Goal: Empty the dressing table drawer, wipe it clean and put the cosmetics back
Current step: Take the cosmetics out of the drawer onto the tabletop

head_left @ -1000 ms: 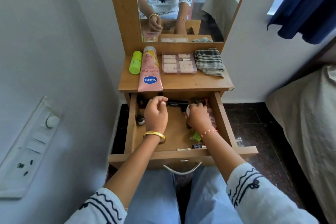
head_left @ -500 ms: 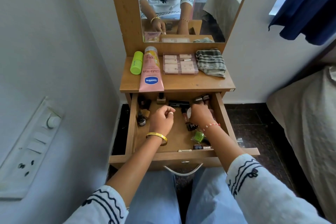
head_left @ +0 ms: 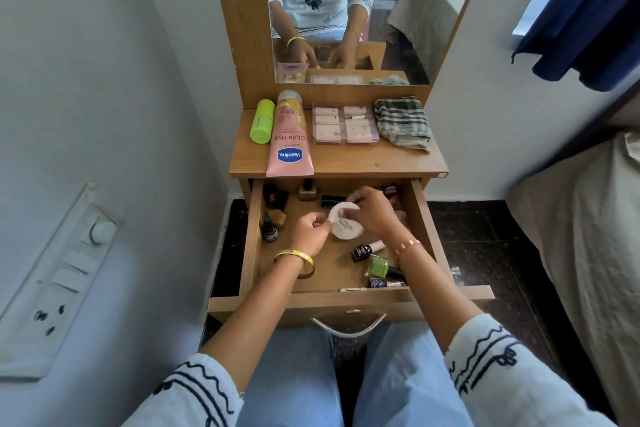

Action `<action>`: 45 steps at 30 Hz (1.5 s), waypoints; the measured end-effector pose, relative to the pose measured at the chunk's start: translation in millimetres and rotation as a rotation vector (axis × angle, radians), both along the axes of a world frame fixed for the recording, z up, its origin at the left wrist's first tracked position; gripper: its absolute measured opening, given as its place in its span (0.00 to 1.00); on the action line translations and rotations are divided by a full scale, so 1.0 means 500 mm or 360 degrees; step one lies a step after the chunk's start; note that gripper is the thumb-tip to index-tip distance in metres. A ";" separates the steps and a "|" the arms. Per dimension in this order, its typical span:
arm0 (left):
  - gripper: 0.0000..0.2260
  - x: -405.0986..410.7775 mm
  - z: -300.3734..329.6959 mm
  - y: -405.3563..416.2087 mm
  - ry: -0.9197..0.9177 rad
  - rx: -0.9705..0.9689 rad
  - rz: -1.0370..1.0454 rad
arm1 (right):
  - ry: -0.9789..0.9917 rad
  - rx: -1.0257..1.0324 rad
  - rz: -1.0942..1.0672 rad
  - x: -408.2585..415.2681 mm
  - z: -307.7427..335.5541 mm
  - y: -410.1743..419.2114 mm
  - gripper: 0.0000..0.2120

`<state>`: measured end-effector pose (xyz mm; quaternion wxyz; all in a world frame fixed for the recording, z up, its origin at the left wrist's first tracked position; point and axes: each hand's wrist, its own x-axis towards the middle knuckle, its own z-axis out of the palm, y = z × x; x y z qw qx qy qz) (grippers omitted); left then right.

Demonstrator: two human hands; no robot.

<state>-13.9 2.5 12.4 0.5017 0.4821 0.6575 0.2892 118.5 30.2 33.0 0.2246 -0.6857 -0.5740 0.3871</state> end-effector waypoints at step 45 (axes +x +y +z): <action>0.12 0.000 0.092 0.015 -0.0200 0.0493 0.0226 | -0.0471 -0.0009 0.0191 0.058 0.117 -0.004 0.20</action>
